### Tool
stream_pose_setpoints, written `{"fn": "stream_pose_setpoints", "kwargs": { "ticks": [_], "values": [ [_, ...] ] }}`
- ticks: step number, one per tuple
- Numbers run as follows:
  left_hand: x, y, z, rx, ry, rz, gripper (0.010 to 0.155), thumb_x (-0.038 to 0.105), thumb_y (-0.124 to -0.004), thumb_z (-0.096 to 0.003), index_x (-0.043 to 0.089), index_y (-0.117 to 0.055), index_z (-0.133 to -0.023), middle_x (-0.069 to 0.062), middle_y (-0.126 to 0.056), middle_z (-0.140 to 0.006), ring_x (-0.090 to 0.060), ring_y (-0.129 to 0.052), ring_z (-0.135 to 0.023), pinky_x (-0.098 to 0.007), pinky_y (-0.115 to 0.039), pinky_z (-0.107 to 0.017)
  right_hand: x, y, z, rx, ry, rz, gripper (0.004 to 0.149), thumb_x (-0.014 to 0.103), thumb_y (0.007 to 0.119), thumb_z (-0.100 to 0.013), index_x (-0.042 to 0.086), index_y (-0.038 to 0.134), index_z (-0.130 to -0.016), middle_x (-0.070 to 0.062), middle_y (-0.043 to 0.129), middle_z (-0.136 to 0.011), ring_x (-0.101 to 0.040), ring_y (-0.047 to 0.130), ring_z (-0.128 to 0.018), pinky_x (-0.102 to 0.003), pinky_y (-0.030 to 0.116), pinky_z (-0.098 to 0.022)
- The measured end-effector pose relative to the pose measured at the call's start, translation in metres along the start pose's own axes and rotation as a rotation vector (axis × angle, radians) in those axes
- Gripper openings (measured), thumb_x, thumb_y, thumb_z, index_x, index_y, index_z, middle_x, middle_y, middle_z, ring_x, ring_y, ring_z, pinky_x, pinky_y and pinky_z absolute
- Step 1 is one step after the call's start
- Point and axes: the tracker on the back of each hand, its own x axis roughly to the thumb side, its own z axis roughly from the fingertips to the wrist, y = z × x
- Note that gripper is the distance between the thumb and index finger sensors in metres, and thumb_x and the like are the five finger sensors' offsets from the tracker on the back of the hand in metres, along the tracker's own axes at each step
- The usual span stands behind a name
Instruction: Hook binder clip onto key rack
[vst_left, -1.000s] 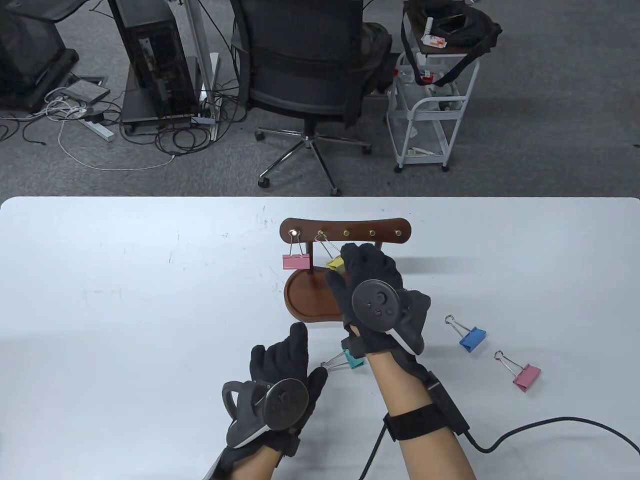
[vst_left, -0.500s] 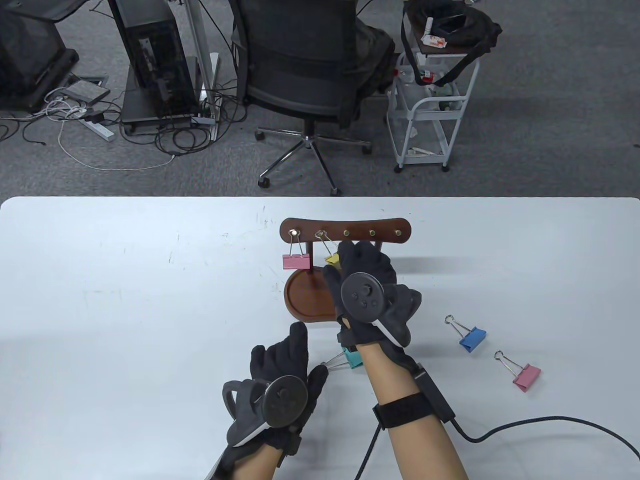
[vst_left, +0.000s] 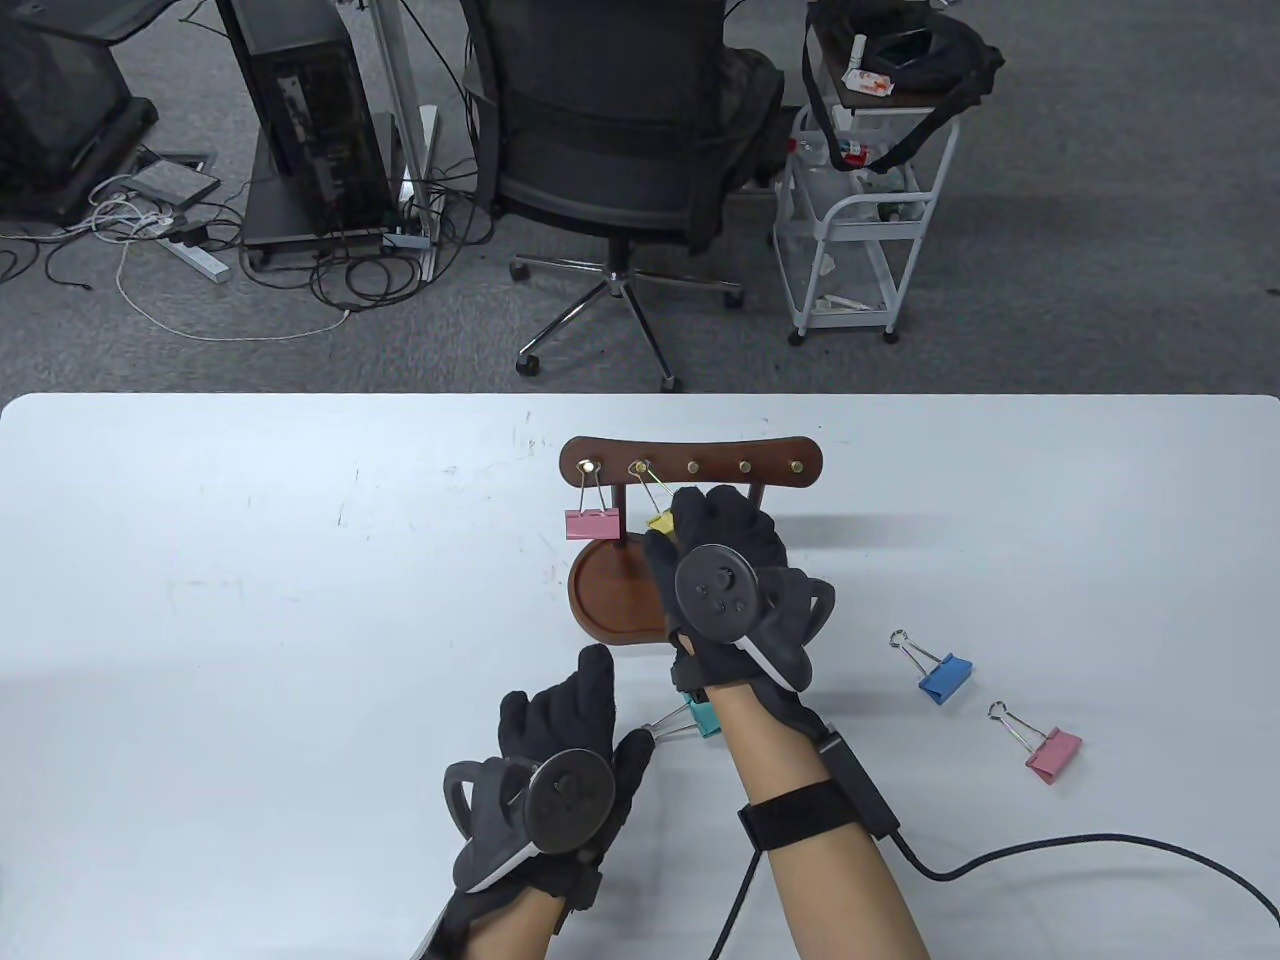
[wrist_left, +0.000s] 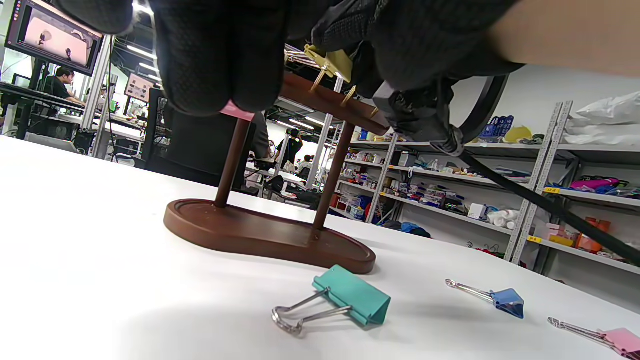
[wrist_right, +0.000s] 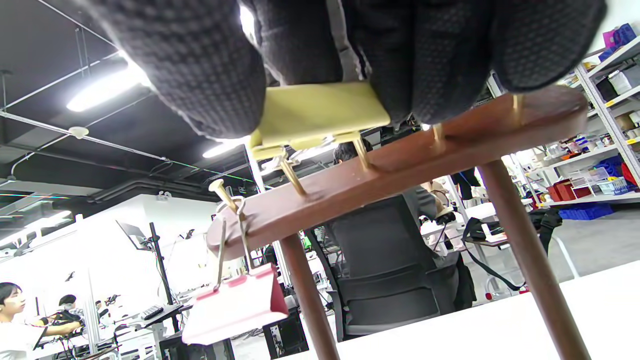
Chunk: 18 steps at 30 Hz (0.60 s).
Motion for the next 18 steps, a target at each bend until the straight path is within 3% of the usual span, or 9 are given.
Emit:
{"fn": "stream_pose_setpoints", "kwargs": {
  "ticks": [5,10,18],
  "values": [
    [-0.001,0.0,-0.001,-0.008,0.005,0.011,0.085,0.043,-0.079,-0.0575,-0.005,-0.043,-0.117,-0.029,-0.076,-0.106,-0.057,-0.082,-0.09,-0.08,-0.05,-0.068,-0.002,0.01,-0.001,0.011,0.028,0.008,0.062,0.046,0.083,-0.054,0.004,0.073,-0.099,-0.034,0.074,-0.098,-0.056,0.08,-0.078,-0.07,0.067,-0.055],
    [-0.001,0.0,0.0,-0.005,0.007,0.006,0.085,0.043,-0.079,-0.0575,-0.005,-0.043,-0.117,-0.029,-0.076,-0.106,-0.056,-0.082,-0.09,-0.08,-0.05,-0.068,-0.007,0.024,-0.004,0.063,0.063,0.006,0.076,0.048,0.084,-0.053,0.003,0.06,-0.11,-0.032,0.071,-0.1,-0.055,0.079,-0.078,-0.07,0.066,-0.055],
    [-0.003,0.0,-0.001,-0.01,0.016,0.012,0.084,0.043,-0.079,-0.0576,-0.005,-0.043,-0.117,-0.029,-0.075,-0.106,-0.057,-0.082,-0.09,-0.08,-0.049,-0.068,-0.008,0.041,-0.007,0.112,0.093,0.027,0.078,0.047,0.086,-0.052,0.003,0.059,-0.111,-0.031,0.069,-0.102,-0.055,0.077,-0.079,-0.07,0.065,-0.056]
  ]
}}
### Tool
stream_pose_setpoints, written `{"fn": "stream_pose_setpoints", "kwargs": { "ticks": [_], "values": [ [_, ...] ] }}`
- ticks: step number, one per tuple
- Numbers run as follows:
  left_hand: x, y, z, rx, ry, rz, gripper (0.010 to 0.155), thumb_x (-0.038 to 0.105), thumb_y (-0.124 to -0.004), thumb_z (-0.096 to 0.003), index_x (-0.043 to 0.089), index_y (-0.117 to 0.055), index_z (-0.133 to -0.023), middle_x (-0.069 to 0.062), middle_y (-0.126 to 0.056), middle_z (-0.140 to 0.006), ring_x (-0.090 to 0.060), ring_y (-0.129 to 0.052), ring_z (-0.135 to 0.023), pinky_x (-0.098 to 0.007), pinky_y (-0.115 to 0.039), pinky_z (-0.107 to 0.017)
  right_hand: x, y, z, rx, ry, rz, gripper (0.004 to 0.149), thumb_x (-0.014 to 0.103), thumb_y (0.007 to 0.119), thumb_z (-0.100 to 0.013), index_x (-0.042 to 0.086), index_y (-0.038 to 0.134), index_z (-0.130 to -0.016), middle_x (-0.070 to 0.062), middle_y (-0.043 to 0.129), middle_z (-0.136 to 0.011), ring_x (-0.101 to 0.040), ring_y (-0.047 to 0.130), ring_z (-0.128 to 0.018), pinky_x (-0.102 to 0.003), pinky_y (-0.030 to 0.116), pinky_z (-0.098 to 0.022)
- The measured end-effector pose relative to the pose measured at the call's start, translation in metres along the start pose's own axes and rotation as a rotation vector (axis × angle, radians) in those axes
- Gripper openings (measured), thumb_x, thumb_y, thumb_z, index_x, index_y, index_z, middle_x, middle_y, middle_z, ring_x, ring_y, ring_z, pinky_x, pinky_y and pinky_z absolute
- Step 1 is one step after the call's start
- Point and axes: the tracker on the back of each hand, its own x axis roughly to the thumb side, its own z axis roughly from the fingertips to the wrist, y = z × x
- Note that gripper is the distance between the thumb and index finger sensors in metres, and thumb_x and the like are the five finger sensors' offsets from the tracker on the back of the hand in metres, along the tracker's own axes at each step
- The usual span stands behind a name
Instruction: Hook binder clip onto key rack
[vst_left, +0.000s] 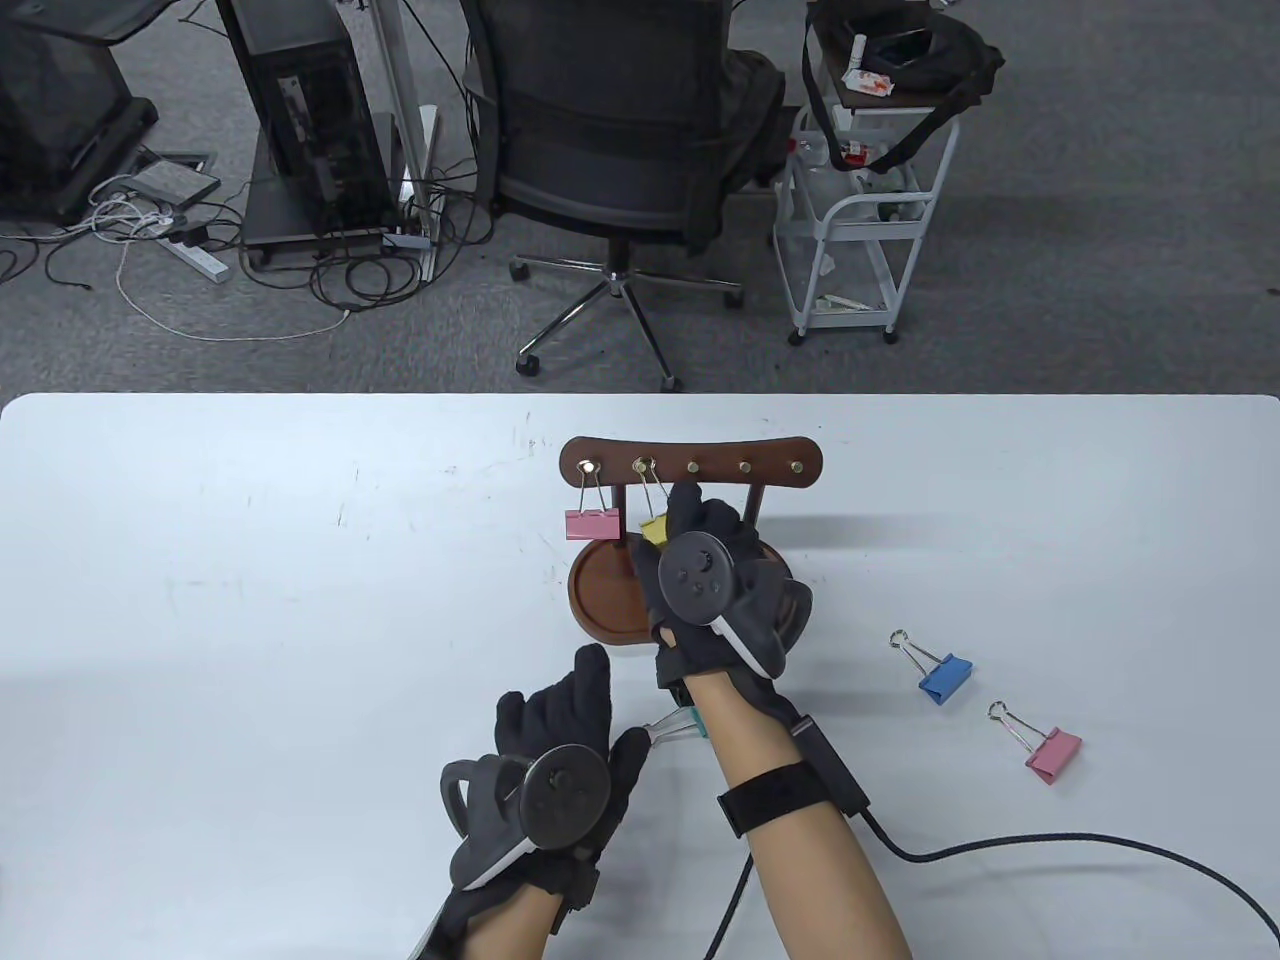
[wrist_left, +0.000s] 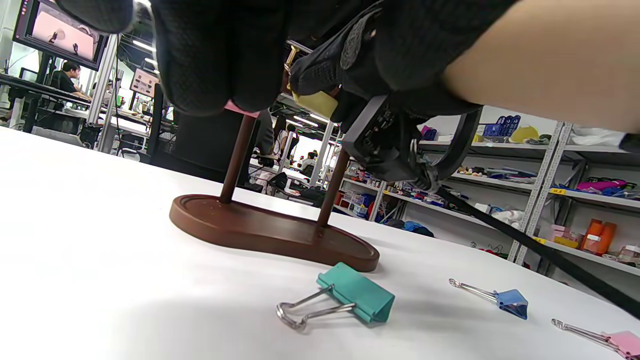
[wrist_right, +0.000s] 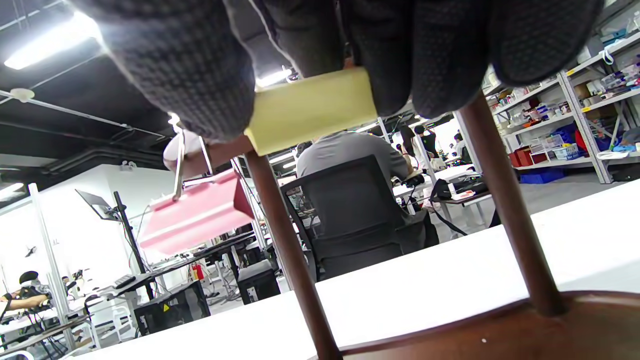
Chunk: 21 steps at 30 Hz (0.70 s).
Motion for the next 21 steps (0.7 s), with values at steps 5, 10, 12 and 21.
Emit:
{"fn": "stream_pose_setpoints", "kwargs": {
  "ticks": [5,10,12,21],
  "values": [
    [0.0,0.0,0.0,0.001,-0.002,-0.002,0.084,0.043,-0.079,-0.0576,-0.005,-0.043,-0.117,-0.029,-0.075,-0.106,-0.057,-0.082,-0.09,-0.08,-0.049,-0.068,-0.001,0.009,-0.001,0.018,-0.006,0.02,0.078,0.048,0.085,-0.052,0.004,0.059,-0.111,-0.032,0.069,-0.102,-0.055,0.076,-0.08,-0.07,0.064,-0.057],
    [0.0,-0.001,0.0,0.0,-0.001,-0.003,0.084,0.043,-0.079,-0.0576,-0.005,-0.043,-0.117,-0.029,-0.076,-0.106,-0.057,-0.082,-0.09,-0.08,-0.049,-0.068,-0.001,0.015,-0.002,0.017,-0.011,0.036,0.08,0.048,0.085,-0.053,0.003,0.056,-0.112,-0.031,0.067,-0.102,-0.055,0.075,-0.081,-0.07,0.064,-0.057],
    [0.0,-0.001,0.0,-0.003,-0.002,0.0,0.084,0.043,-0.079,-0.0575,-0.005,-0.043,-0.117,-0.029,-0.076,-0.106,-0.056,-0.082,-0.09,-0.08,-0.049,-0.068,-0.001,0.017,-0.002,0.022,-0.015,0.042,0.081,0.048,0.085,-0.053,0.003,0.055,-0.113,-0.032,0.066,-0.103,-0.056,0.074,-0.081,-0.071,0.063,-0.057],
    [0.0,-0.001,0.0,-0.006,-0.004,0.009,0.084,0.043,-0.079,-0.0577,-0.005,-0.044,-0.117,-0.029,-0.076,-0.106,-0.057,-0.082,-0.09,-0.08,-0.049,-0.068,-0.001,0.019,0.0,0.029,-0.03,0.056,0.082,0.047,0.084,-0.055,0.002,0.051,-0.114,-0.033,0.064,-0.105,-0.056,0.073,-0.083,-0.071,0.062,-0.058]
  ]
}}
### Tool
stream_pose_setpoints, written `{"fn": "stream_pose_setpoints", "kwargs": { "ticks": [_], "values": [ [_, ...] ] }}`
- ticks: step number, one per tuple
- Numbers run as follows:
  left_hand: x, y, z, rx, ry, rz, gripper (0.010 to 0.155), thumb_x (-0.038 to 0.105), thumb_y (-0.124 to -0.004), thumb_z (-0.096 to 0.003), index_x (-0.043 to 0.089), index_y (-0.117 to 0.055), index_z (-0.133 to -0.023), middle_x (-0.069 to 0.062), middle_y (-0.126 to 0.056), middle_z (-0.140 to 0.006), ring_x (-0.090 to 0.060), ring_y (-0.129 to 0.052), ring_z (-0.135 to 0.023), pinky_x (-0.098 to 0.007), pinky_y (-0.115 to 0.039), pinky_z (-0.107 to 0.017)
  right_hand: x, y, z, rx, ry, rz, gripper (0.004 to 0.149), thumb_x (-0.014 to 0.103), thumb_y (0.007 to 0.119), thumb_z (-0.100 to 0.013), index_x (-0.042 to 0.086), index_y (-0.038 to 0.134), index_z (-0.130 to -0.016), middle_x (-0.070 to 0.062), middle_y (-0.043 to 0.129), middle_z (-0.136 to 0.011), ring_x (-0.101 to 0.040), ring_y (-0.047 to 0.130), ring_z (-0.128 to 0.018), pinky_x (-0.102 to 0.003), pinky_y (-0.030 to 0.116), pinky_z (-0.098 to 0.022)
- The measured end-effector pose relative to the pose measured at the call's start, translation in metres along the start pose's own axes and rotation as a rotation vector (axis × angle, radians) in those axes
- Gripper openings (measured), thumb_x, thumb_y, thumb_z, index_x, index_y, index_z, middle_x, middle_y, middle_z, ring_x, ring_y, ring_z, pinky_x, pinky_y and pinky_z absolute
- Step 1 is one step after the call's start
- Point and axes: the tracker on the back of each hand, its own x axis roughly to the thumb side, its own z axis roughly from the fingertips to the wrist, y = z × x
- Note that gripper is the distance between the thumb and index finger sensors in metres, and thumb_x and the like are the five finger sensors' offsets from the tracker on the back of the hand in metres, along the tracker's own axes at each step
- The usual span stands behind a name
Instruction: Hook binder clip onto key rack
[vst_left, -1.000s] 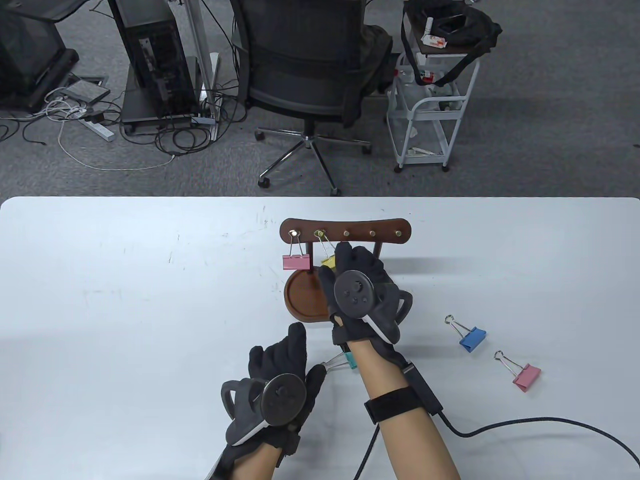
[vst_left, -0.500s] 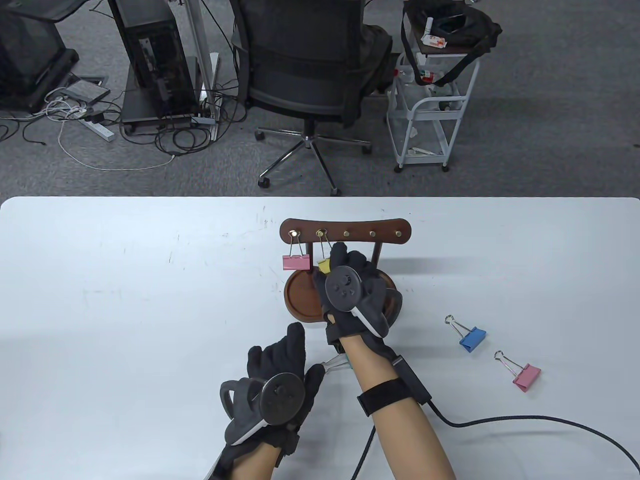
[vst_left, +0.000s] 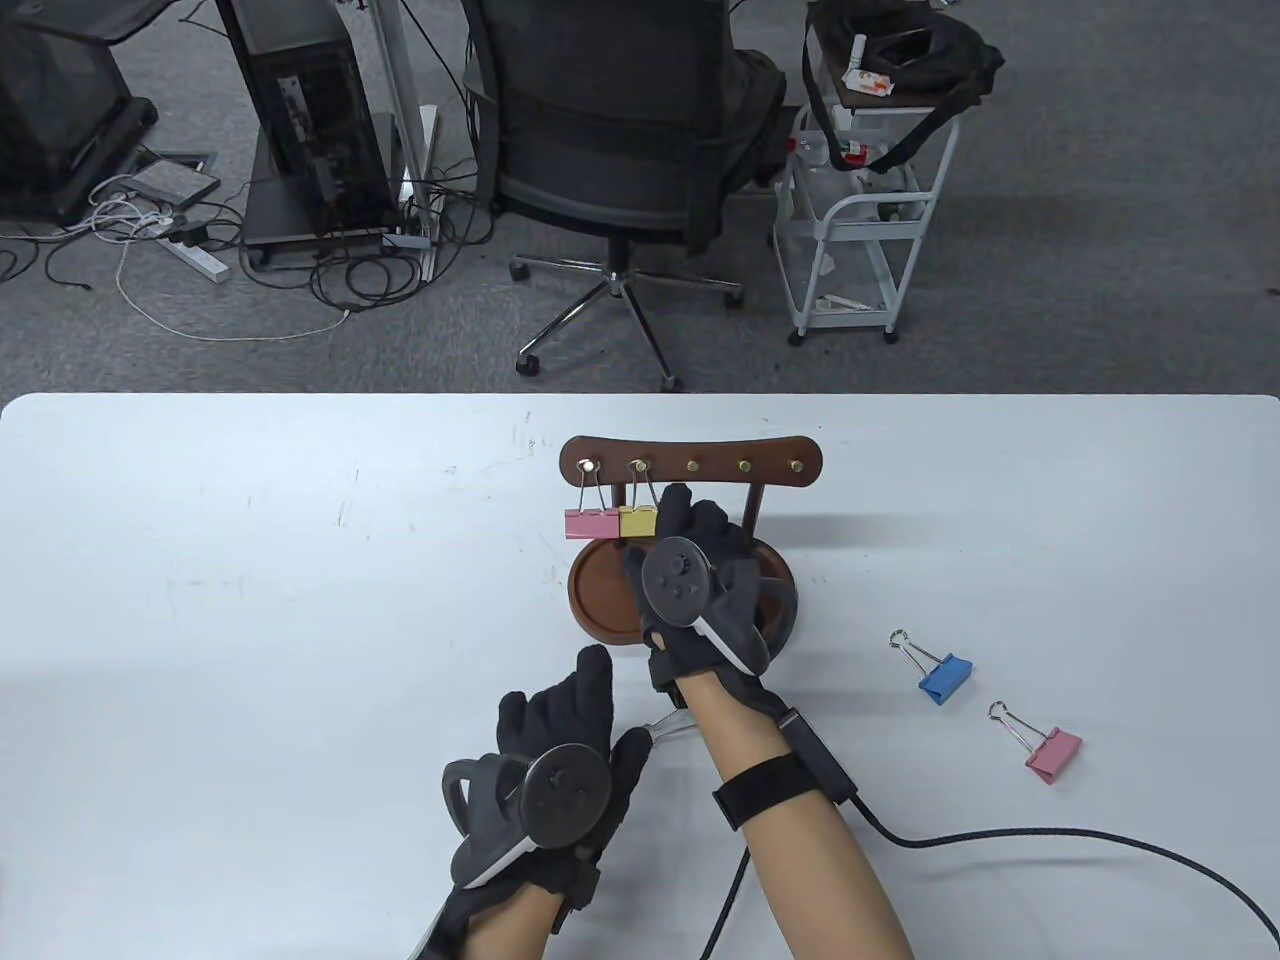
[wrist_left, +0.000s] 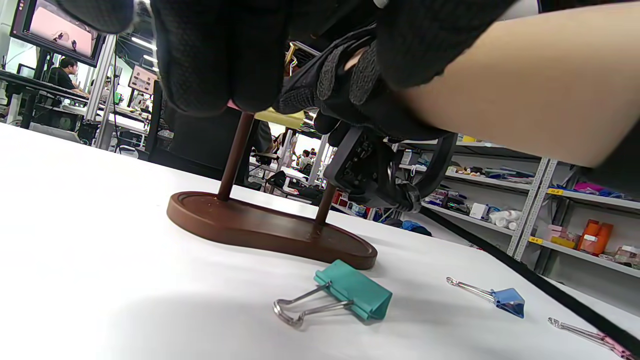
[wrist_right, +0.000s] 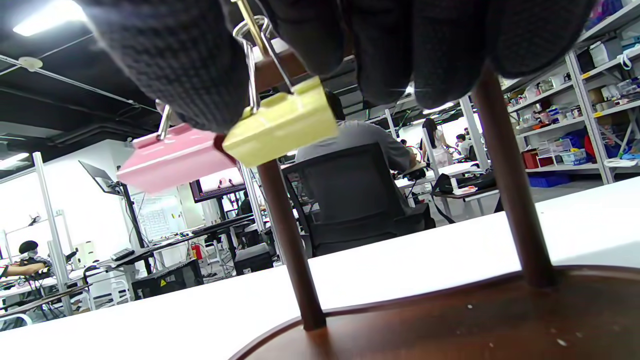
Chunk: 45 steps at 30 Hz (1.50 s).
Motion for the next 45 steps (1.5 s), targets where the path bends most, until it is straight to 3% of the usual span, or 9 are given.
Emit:
{"fn": "stream_pose_setpoints", "kwargs": {
  "ticks": [7,16,30,37,45],
  "values": [
    [-0.001,0.0,0.0,0.005,0.002,0.002,0.083,0.043,-0.079,-0.0577,-0.005,-0.044,-0.117,-0.029,-0.076,-0.106,-0.057,-0.082,-0.091,-0.079,-0.05,-0.069,-0.012,-0.01,0.008,0.013,-0.036,-0.011,0.08,0.047,0.083,-0.055,0.002,0.052,-0.114,-0.034,0.062,-0.108,-0.06,0.071,-0.087,-0.071,0.062,-0.059],
    [0.001,-0.001,0.0,0.014,-0.017,0.006,0.082,0.043,-0.079,-0.0575,-0.004,-0.048,-0.117,-0.029,-0.075,-0.108,-0.058,-0.081,-0.093,-0.077,-0.052,-0.07,-0.039,-0.042,0.035,0.032,-0.082,-0.021,0.078,0.047,0.079,-0.057,0.002,0.053,-0.114,-0.037,0.059,-0.111,-0.063,0.068,-0.09,-0.072,0.06,-0.061],
    [0.006,-0.001,0.003,0.019,-0.052,-0.004,0.079,0.044,-0.079,-0.0574,-0.002,-0.052,-0.116,-0.028,-0.076,-0.108,-0.056,-0.082,-0.092,-0.076,-0.055,-0.069,-0.074,-0.09,0.115,0.018,-0.13,-0.063,0.078,0.047,0.079,-0.057,0.002,0.052,-0.115,-0.04,0.054,-0.113,-0.065,0.065,-0.092,-0.073,0.057,-0.062],
    [0.008,-0.001,0.004,0.022,-0.067,-0.017,0.079,0.044,-0.079,-0.0575,-0.002,-0.052,-0.116,-0.028,-0.076,-0.108,-0.056,-0.083,-0.091,-0.077,-0.055,-0.069,-0.084,-0.094,0.144,0.009,-0.121,-0.06,0.078,0.047,0.078,-0.057,0.002,0.053,-0.115,-0.041,0.053,-0.113,-0.066,0.063,-0.093,-0.074,0.056,-0.062],
    [0.011,-0.003,0.004,0.017,-0.08,-0.033,0.08,0.045,-0.079,-0.0573,-0.002,-0.053,-0.116,-0.028,-0.076,-0.108,-0.056,-0.083,-0.092,-0.077,-0.055,-0.069,-0.091,-0.085,0.153,0.024,-0.074,-0.057,0.077,0.048,0.077,-0.057,0.002,0.054,-0.115,-0.041,0.054,-0.113,-0.066,0.063,-0.093,-0.074,0.055,-0.062]
  ]
}}
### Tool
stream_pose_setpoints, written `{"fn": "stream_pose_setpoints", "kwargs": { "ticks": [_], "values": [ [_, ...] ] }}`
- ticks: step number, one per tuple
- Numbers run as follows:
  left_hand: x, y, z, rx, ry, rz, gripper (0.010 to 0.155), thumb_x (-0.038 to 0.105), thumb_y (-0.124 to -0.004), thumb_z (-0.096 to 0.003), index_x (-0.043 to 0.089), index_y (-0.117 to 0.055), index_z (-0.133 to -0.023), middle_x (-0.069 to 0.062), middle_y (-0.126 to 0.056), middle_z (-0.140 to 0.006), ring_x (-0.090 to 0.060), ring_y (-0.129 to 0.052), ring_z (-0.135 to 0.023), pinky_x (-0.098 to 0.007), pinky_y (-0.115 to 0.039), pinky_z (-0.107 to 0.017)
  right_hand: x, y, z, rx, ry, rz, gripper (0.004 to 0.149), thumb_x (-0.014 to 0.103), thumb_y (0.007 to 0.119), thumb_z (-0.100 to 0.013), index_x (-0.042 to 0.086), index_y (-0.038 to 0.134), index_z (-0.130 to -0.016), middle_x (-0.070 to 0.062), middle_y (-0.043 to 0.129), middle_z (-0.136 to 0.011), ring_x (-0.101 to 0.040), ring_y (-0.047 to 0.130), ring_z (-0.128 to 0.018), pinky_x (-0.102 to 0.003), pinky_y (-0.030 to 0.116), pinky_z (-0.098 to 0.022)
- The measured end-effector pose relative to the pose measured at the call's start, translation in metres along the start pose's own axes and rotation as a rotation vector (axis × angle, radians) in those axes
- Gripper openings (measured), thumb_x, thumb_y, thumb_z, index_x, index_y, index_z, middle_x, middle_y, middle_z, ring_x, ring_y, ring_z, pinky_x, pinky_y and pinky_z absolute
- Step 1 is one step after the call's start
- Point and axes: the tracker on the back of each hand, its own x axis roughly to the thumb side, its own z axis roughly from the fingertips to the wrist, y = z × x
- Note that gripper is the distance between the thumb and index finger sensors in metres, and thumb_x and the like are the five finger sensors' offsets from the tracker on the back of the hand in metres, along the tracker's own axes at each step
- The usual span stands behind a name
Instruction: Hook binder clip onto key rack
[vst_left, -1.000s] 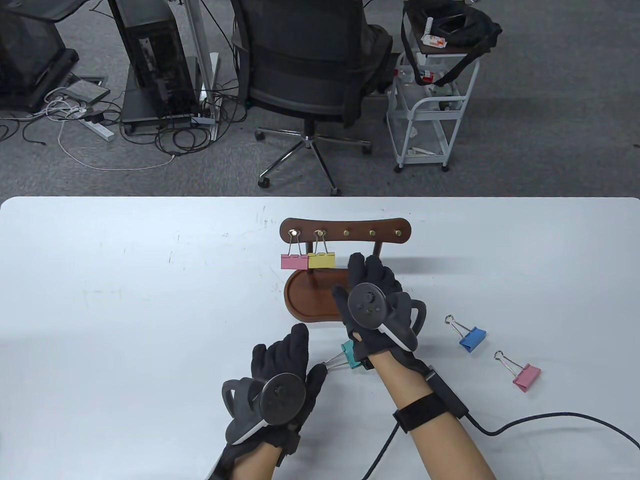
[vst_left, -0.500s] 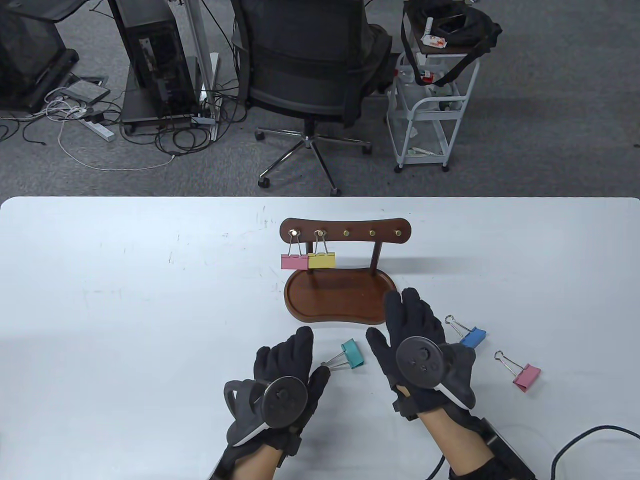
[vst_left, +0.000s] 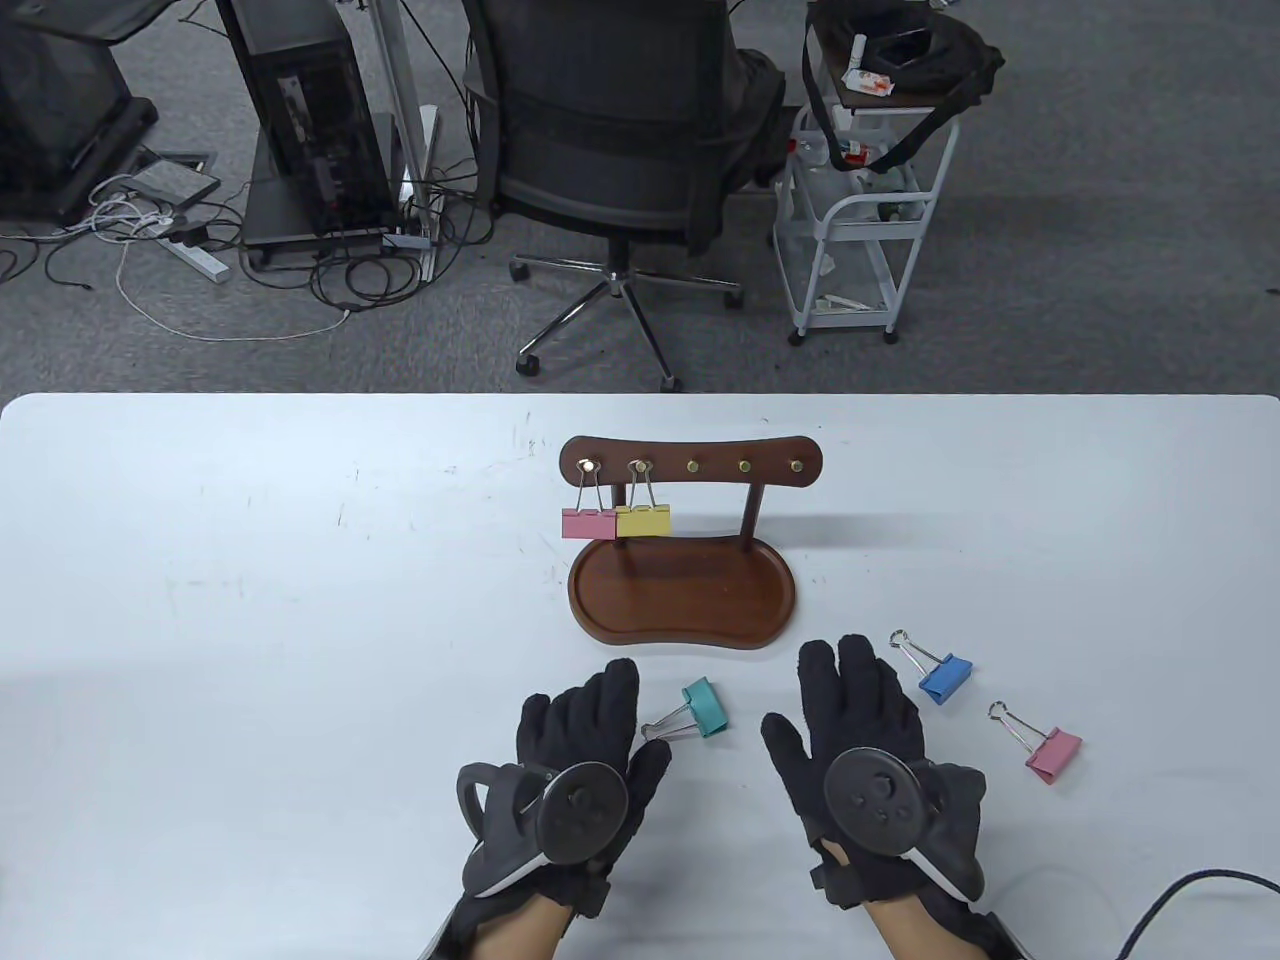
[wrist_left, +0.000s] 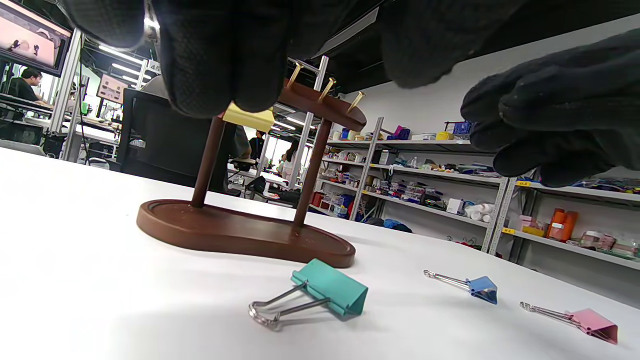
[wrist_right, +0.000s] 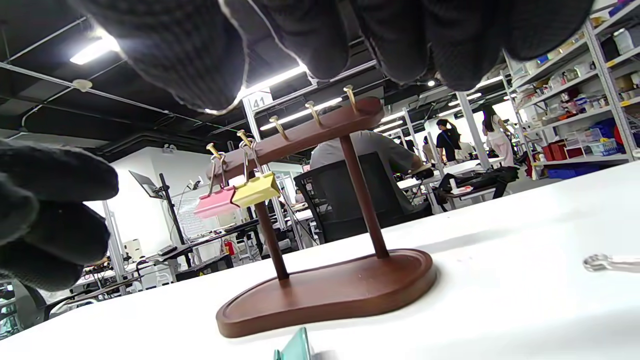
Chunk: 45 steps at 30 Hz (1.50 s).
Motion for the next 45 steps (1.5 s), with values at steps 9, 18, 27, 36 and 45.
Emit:
{"fn": "stream_pose_setpoints", "kwargs": {
  "ticks": [9,18,27,36,45],
  "values": [
    [0.004,-0.001,0.001,0.0,-0.021,-0.023,0.08,0.046,-0.079,-0.0571,-0.002,-0.053,-0.116,-0.028,-0.076,-0.108,-0.056,-0.083,-0.092,-0.077,-0.054,-0.069,-0.009,-0.005,0.008,-0.001,0.023,-0.044,0.077,0.048,0.077,-0.057,0.002,0.053,-0.115,-0.041,0.054,-0.113,-0.066,0.062,-0.093,-0.074,0.055,-0.062],
    [0.008,-0.011,-0.006,-0.036,-0.028,-0.054,0.08,0.047,-0.08,-0.0568,-0.002,-0.056,-0.115,-0.027,-0.077,-0.107,-0.055,-0.083,-0.092,-0.078,-0.053,-0.069,-0.017,-0.011,0.013,-0.006,0.032,-0.088,0.077,0.048,0.077,-0.057,0.002,0.053,-0.115,-0.041,0.054,-0.113,-0.066,0.062,-0.093,-0.074,0.055,-0.062],
    [0.017,-0.025,-0.023,-0.108,-0.084,-0.16,0.081,0.048,-0.081,-0.0559,0.0,-0.056,-0.116,-0.026,-0.077,-0.108,-0.055,-0.082,-0.094,-0.079,-0.051,-0.07,-0.028,-0.015,0.012,0.0,0.069,-0.157,0.077,0.048,0.076,-0.057,0.002,0.053,-0.115,-0.04,0.054,-0.113,-0.066,0.062,-0.093,-0.074,0.054,-0.062],
    [0.025,-0.043,-0.054,-0.21,-0.123,-0.212,0.082,0.049,-0.081,-0.055,0.001,-0.055,-0.116,-0.025,-0.076,-0.11,-0.054,-0.08,-0.096,-0.08,-0.048,-0.071,-0.033,-0.015,0.012,0.02,0.091,-0.19,0.077,0.048,0.076,-0.057,0.002,0.053,-0.115,-0.04,0.053,-0.113,-0.067,0.061,-0.093,-0.074,0.054,-0.062],
    [0.028,-0.076,-0.083,-0.334,-0.114,-0.309,0.084,0.05,-0.082,-0.054,0.002,-0.054,-0.117,-0.024,-0.075,-0.111,-0.054,-0.079,-0.098,-0.08,-0.048,-0.071,-0.032,-0.014,0.013,0.037,0.087,-0.201,0.077,0.048,0.075,-0.058,0.002,0.053,-0.115,-0.04,0.053,-0.113,-0.066,0.061,-0.093,-0.074,0.054,-0.062]
  ]
}}
